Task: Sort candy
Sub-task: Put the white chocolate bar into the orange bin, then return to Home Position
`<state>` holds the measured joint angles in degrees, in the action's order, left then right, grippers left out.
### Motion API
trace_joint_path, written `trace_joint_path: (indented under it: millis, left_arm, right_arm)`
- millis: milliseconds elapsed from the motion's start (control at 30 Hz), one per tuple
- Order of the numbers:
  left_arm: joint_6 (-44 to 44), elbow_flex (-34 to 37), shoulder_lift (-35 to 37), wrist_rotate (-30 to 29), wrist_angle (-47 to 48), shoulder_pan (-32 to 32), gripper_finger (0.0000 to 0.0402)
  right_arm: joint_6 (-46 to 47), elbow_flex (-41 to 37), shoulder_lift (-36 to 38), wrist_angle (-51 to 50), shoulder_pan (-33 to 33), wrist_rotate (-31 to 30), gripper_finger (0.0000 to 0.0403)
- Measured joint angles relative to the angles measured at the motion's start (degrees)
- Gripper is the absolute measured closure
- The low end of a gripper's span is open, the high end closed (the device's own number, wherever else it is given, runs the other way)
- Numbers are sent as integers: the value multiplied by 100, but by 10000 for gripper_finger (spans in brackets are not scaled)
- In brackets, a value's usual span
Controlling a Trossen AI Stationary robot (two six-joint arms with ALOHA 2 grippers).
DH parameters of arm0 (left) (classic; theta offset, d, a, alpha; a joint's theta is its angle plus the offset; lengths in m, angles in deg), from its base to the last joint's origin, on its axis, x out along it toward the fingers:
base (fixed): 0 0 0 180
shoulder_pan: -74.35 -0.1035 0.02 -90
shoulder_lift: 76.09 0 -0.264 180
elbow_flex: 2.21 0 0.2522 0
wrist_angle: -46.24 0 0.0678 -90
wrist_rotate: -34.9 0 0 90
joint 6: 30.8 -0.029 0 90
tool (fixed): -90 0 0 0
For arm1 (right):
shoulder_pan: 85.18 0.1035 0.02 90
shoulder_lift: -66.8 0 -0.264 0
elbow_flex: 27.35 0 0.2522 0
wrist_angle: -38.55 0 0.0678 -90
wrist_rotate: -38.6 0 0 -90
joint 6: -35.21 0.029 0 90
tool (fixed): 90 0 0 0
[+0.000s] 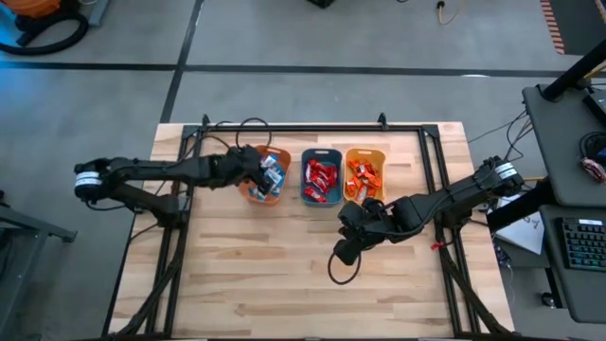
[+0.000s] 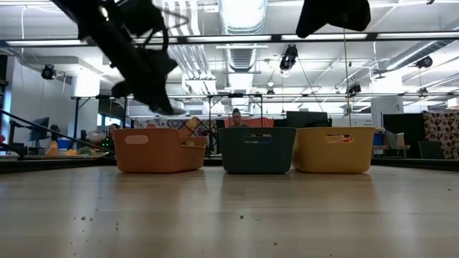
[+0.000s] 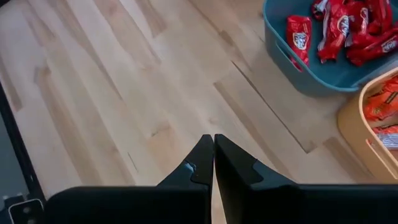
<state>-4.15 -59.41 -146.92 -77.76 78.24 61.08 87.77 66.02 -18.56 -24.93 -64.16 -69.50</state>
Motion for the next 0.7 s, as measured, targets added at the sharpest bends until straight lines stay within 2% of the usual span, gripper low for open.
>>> trace_joint_path:
  millis: [100, 200, 500, 700]
  left_arm:
    - [20, 221, -39, 339, -266, -378, 364]
    - [42, 263, -38, 373, -284, -523, 352]
    - [-442, 100, -11, 685, -157, -530, 262]
    - [-564, -173, 73, 1095, 397, -530, 233]
  right_arm:
    - [0, 0, 2, 72, 0, -6, 394]
    - [9, 0, 4, 111, 0, -9, 394]
    - [-267, 0, 7, 110, -2, -157, 394]
    - [-638, 0, 7, 121, 9, -312, 393]
